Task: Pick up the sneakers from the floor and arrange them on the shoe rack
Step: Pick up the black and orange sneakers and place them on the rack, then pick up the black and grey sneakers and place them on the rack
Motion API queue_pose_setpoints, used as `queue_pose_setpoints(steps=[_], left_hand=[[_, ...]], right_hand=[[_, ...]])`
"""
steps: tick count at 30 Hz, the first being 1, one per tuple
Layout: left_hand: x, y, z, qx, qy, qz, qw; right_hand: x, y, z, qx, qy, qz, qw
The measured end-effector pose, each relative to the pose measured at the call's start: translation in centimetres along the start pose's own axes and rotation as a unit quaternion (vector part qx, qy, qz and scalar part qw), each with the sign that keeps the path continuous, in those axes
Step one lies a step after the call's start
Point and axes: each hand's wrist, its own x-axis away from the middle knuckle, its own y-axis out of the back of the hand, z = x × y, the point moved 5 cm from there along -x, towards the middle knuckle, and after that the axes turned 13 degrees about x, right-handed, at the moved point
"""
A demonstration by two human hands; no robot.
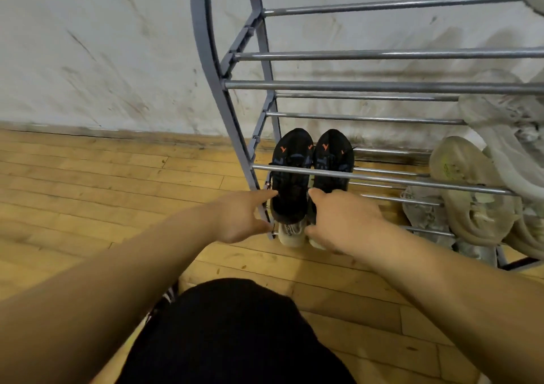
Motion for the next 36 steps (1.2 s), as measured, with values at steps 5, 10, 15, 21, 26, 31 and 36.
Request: queue_pose_setpoints(steps=[5,10,15,21,26,31,36], left_hand=[[12.3,1.1,9.9,0.144,0.09,-0.14,0.975],[22.4,0.1,18.9,0.229,0.201,-0.256,0.917],[26.8,-4.2,24.9,0.285,0.274,-0.292,0.871],[23.9,-11.4,28.7,0.312,0.335,-0.266,0.848],[17.5,-14.6,29.8,0.37,0.341,-0.253,0.826],[11.8,-16.7,31.0,0.362,0.392,-0.236,0.812],[11.1,-17.8,32.2,0.374,0.4,-0.272,0.792]], right_hand=[[2.0,6.9,6.8,-0.081,0.171,0.049,0.981],[3.3,10.4,18.6,0.094,0.332,0.046,0.937],[5.6,8.5,29.6,0.207,0.428,0.127,0.87],[3.9,4.1,31.7,0.229,0.413,0.175,0.864],[1.3,3.8,30.9,0.204,0.377,0.197,0.882],[-1.1,2.8,30.3,0.178,0.351,0.211,0.895],[-1.9,2.3,29.7,0.177,0.352,0.218,0.893]])
